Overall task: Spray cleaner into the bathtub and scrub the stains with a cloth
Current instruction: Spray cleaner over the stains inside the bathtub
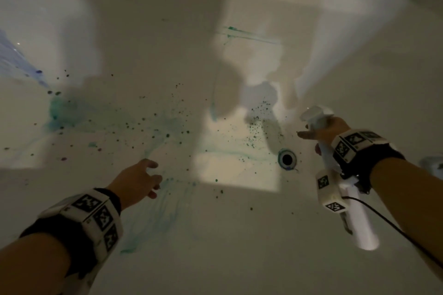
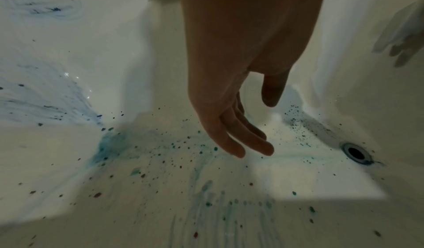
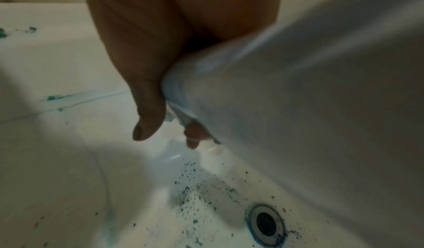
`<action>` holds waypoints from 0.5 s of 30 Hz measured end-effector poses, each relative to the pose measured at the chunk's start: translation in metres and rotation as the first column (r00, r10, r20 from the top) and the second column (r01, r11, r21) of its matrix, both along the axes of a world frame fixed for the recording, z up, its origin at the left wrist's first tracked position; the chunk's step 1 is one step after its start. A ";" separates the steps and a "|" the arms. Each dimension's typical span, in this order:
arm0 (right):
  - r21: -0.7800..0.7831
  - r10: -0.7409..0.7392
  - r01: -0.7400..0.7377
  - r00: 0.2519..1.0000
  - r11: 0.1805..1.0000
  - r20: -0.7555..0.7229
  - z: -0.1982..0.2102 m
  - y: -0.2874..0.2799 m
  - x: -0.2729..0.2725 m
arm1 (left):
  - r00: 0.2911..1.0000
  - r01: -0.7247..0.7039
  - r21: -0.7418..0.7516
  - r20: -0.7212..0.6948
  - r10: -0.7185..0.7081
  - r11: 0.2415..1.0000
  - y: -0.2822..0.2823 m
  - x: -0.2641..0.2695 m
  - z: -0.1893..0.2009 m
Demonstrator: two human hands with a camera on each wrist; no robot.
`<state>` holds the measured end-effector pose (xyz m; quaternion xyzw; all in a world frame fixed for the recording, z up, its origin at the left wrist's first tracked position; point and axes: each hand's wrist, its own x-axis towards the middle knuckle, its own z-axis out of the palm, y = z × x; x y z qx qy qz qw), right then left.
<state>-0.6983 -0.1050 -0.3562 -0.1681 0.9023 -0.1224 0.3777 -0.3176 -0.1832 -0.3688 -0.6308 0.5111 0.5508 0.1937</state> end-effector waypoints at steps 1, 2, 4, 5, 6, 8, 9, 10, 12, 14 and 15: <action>0.005 -0.005 0.005 1.000 1.000 -0.014 -0.002 0.004 0.000 | 1.000 -0.002 0.003 0.006 0.001 1.000 0.001 0.003 0.001; 0.024 0.014 -0.013 0.999 1.000 -0.037 -0.003 0.009 0.001 | 1.000 -0.003 0.007 0.012 0.003 1.000 0.002 0.006 0.002; 0.076 0.067 -0.058 0.989 0.995 -0.134 -0.004 0.020 0.002 | 1.000 -0.003 0.011 0.023 0.002 1.000 0.003 0.012 0.005; 0.104 0.085 -0.068 0.984 0.992 -0.159 -0.003 0.026 0.002 | 1.000 0.000 0.007 0.026 0.000 1.000 0.003 0.014 0.007; 0.144 0.103 -0.082 0.984 0.986 -0.146 0.001 0.032 0.004 | 1.000 0.001 0.001 0.029 -0.001 1.000 0.003 0.015 0.009; 0.256 0.199 -0.178 0.978 0.950 -0.060 0.011 0.044 0.010 | 1.000 -0.001 -0.012 0.030 0.002 1.000 0.003 0.017 0.011; 0.318 0.266 -0.248 0.964 0.915 -0.013 0.016 0.050 0.016 | 1.000 -0.002 -0.017 0.029 0.003 1.000 0.003 0.018 0.012; 0.372 0.328 -0.309 0.945 0.875 0.014 0.024 0.054 0.022 | 1.000 -0.002 -0.023 0.026 0.002 1.000 0.003 0.018 0.014; 0.433 0.434 -0.405 0.900 0.805 0.034 0.035 0.064 0.036 | 1.000 -0.008 -0.031 0.019 0.009 0.999 0.005 0.018 0.017; 0.501 0.568 -0.540 0.815 0.676 0.110 0.045 0.079 0.049 | 1.000 -0.016 -0.037 0.008 0.016 0.999 0.007 0.020 0.020; 0.519 0.614 -0.609 0.766 0.600 0.189 0.049 0.087 0.055 | 1.000 -0.015 -0.043 0.003 0.015 0.999 0.008 0.022 0.022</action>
